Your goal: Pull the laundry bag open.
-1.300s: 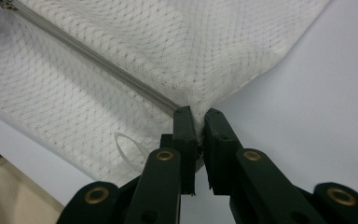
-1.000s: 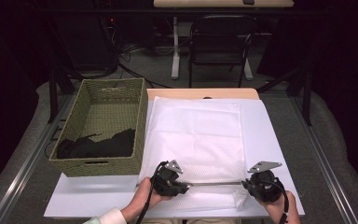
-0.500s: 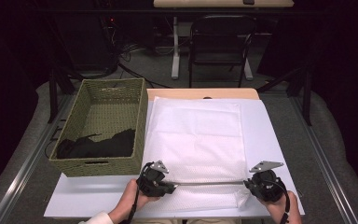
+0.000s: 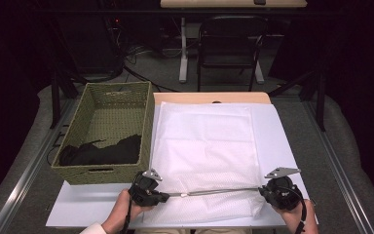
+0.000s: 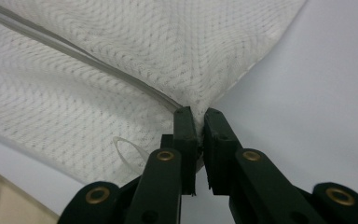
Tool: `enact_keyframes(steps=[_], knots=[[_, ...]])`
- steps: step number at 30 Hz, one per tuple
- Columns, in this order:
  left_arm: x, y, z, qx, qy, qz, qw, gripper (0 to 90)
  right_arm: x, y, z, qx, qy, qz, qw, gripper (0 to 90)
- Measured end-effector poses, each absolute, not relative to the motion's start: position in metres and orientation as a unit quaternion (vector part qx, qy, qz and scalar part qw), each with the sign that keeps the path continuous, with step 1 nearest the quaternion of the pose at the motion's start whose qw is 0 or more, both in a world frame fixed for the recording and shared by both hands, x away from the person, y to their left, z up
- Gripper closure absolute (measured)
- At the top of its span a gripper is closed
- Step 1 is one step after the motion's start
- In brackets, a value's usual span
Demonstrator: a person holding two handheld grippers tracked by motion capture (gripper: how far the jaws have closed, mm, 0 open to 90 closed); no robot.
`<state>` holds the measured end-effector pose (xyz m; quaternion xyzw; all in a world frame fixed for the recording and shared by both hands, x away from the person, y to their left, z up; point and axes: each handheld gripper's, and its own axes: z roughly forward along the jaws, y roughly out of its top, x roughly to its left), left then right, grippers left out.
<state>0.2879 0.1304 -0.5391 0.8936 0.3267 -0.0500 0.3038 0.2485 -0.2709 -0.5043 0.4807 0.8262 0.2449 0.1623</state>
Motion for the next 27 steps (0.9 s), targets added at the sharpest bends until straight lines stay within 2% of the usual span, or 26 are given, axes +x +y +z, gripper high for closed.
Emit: enact_keyframes(steps=[2,3,4,7,11,13,17,27], knots=[[0.289,0.127,-0.538,0.894,0.324,-0.047,0.305,83.5,0.248,-0.268,-0.504,0.481,0.826,0.244,0.162,84.8],[0.29,0.124,-0.538,0.896,0.322,-0.05,0.302,83.5,0.248,-0.268,-0.504,0.477,0.828,0.244,0.164,84.7],[0.293,0.118,-0.537,0.901,0.309,-0.048,0.3,76.4,0.248,-0.268,-0.504,0.473,0.83,0.245,0.165,84.7],[0.297,0.111,-0.535,0.906,0.302,-0.048,0.291,72.3,0.247,-0.268,-0.504,0.474,0.829,0.246,0.165,84.7],[0.305,0.093,-0.538,0.914,0.283,-0.079,0.279,67.7,0.247,-0.268,-0.504,0.474,0.829,0.247,0.164,84.7],[0.306,0.087,-0.538,0.919,0.277,-0.074,0.27,65.9,0.247,-0.267,-0.503,0.475,0.828,0.247,0.165,84.7],[0.309,0.08,-0.537,0.921,0.276,-0.076,0.263,66.9,0.247,-0.267,-0.503,0.473,0.829,0.249,0.165,84.7],[0.305,0.067,-0.534,0.94,0.236,-0.064,0.236,79.2,0.245,-0.266,-0.5,0.471,0.827,0.256,0.168,84.6]])
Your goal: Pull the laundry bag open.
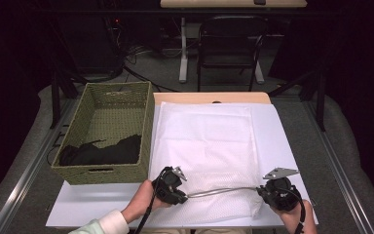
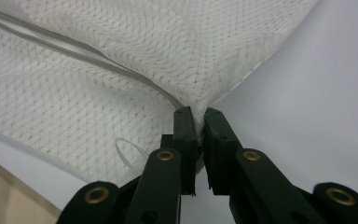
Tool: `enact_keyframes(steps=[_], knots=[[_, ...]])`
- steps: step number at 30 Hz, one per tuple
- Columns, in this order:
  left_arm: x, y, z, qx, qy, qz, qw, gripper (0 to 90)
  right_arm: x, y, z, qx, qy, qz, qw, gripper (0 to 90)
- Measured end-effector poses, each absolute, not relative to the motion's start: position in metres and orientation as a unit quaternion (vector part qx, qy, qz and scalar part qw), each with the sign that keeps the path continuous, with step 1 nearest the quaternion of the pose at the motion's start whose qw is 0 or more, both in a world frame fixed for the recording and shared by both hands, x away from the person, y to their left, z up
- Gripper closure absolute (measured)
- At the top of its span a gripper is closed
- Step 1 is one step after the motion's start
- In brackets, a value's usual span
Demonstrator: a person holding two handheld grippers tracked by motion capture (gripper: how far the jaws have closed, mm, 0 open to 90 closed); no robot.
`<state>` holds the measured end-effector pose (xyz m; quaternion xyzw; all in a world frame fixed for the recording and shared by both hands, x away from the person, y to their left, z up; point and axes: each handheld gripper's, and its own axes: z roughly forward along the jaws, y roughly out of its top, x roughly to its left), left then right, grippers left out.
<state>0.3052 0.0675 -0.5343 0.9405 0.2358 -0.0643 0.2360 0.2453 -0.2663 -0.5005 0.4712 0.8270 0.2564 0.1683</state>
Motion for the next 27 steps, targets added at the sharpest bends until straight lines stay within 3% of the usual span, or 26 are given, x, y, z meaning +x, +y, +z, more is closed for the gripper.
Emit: enact_keyframes(steps=[10,22,27], knots=[[0.308,0.063,-0.534,0.947,0.229,-0.067,0.217,81.3,0.246,-0.265,-0.501,0.47,0.828,0.254,0.169,84.6],[0.283,0.059,-0.532,0.962,0.173,0.023,0.211,83.0,0.246,-0.267,-0.5,0.47,0.827,0.255,0.171,84.6],[0.289,0.06,-0.533,0.959,0.184,0.001,0.215,82.1,0.245,-0.265,-0.5,0.472,0.826,0.254,0.171,84.5]])
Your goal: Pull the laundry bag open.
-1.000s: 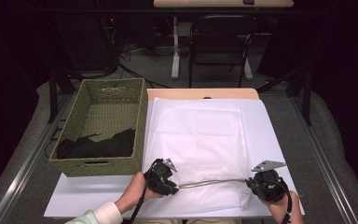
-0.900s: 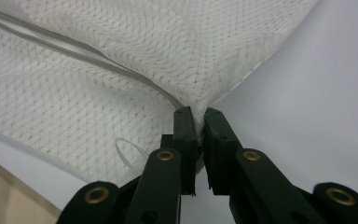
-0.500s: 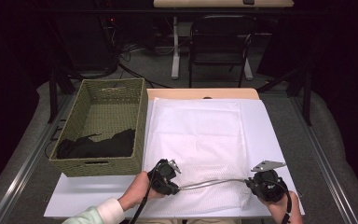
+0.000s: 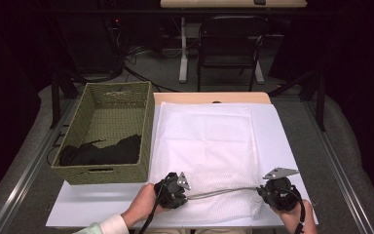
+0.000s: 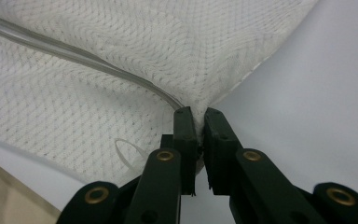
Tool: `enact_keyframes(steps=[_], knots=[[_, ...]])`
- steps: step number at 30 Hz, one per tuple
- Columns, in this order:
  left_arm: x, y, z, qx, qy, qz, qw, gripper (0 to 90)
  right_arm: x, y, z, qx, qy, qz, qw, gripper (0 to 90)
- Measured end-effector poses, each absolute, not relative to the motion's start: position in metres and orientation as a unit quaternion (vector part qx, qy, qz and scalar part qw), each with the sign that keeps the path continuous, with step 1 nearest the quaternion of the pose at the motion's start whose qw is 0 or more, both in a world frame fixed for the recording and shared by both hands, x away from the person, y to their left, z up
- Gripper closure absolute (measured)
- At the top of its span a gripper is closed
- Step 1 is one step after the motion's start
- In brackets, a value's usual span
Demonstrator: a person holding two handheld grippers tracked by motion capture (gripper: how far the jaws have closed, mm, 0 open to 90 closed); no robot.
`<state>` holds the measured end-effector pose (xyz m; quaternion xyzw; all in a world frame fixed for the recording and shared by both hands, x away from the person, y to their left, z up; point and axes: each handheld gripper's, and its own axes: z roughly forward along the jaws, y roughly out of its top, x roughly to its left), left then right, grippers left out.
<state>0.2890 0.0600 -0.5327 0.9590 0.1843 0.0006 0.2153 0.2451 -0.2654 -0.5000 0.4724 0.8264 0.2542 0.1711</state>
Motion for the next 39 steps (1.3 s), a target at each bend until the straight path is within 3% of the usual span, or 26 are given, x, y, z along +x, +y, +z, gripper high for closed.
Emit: enact_keyframes(steps=[9,33,39], knots=[[0.281,0.065,-0.533,0.959,0.178,0.042,0.215,86.9,0.245,-0.268,-0.5,0.474,0.825,0.255,0.171,84.6],[0.285,0.084,-0.535,0.947,0.219,0.042,0.231,87.1,0.247,-0.261,-0.507,0.472,0.835,0.247,0.14,85.4],[0.289,0.071,-0.532,0.955,0.2,0.018,0.217,81.6,0.247,-0.259,-0.506,0.464,0.836,0.254,0.143,85.2]])
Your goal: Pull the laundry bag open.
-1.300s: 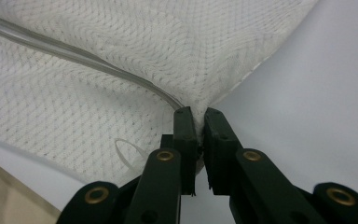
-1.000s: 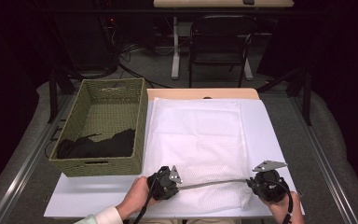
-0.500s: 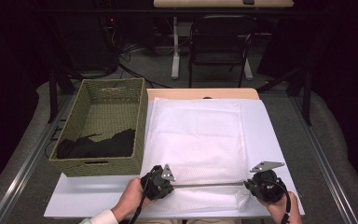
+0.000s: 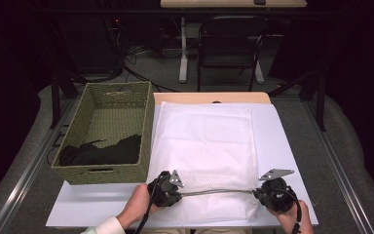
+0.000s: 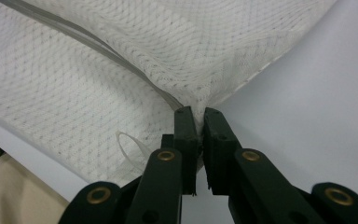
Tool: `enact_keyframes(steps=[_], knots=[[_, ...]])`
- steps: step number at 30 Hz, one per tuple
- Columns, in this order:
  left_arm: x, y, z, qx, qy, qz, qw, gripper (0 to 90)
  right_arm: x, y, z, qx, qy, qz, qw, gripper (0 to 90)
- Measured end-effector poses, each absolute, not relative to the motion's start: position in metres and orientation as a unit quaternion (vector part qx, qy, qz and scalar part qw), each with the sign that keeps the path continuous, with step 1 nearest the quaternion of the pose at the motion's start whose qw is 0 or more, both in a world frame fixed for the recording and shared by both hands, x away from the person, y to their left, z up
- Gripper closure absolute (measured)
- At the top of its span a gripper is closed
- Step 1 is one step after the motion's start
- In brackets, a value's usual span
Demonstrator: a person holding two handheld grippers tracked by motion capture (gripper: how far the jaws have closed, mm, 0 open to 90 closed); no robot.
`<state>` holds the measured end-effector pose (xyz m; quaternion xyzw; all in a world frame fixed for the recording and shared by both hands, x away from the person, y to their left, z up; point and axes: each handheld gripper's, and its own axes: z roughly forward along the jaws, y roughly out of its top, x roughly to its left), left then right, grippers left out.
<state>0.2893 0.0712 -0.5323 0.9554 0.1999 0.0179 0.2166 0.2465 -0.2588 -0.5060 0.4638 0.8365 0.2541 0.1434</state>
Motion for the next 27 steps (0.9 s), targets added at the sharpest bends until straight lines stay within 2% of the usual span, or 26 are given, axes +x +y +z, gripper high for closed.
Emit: enact_keyframes(steps=[3,6,8,12,14,17,23,24,25,26,27], knots=[[0.291,0.066,-0.532,0.958,0.193,0.017,0.209,79.2,0.246,-0.259,-0.505,0.464,0.835,0.256,0.148,85.2],[0.294,0.066,-0.532,0.957,0.202,0.016,0.209,85.4,0.245,-0.259,-0.504,0.465,0.833,0.259,0.148,85.1],[0.294,0.067,-0.533,0.955,0.206,0.014,0.212,85.8,0.245,-0.259,-0.504,0.463,0.835,0.26,0.147,85.1],[0.287,0.067,-0.533,0.956,0.199,0.042,0.21,86.5,0.244,-0.259,-0.503,0.458,0.837,0.258,0.153,85.1],[0.287,0.073,-0.533,0.952,0.211,0.05,0.216,86.9,0.244,-0.261,-0.503,0.466,0.834,0.249,0.158,85.3],[0.287,0.084,-0.536,0.942,0.236,0.037,0.234,87.1,0.244,-0.264,-0.506,0.473,0.832,0.256,0.137,85.4],[0.287,0.091,-0.534,0.936,0.251,0.041,0.243,87.3,0.245,-0.258,-0.511,0.466,0.84,0.243,0.132,85.6],[0.287,0.093,-0.535,0.94,0.246,0.064,0.228,87.3,0.245,-0.257,-0.511,0.468,0.84,0.23,0.149,85.9],[0.291,0.099,-0.537,0.932,0.267,0.052,0.238,87.3,0.245,-0.258,-0.511,0.47,0.841,0.211,0.167,85.9],[0.294,0.106,-0.537,0.927,0.28,0.032,0.246,87.3,0.246,-0.264,-0.512,0.483,0.833,0.224,0.149,85.9],[0.293,0.107,-0.535,0.93,0.276,0.051,0.237,87.3,0.246,-0.268,-0.512,0.486,0.83,0.232,0.144,85.9]])
